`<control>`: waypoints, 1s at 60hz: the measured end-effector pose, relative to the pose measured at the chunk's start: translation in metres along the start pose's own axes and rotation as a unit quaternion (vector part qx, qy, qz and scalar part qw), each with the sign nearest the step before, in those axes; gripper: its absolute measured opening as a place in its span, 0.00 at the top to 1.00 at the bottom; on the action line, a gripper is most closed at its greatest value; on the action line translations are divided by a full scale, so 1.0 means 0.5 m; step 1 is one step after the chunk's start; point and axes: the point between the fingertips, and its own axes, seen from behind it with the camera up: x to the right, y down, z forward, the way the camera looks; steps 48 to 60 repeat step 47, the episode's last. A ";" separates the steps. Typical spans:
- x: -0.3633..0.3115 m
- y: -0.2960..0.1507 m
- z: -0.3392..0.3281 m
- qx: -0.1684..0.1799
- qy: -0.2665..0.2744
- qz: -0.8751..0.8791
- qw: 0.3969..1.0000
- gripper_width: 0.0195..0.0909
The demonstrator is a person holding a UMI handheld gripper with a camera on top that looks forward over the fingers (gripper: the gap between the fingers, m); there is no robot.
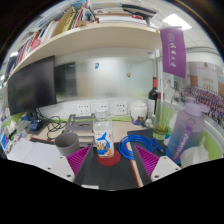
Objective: Pour water
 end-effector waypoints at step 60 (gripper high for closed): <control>-0.159 -0.363 -0.340 0.082 -0.107 -0.017 0.991 0.11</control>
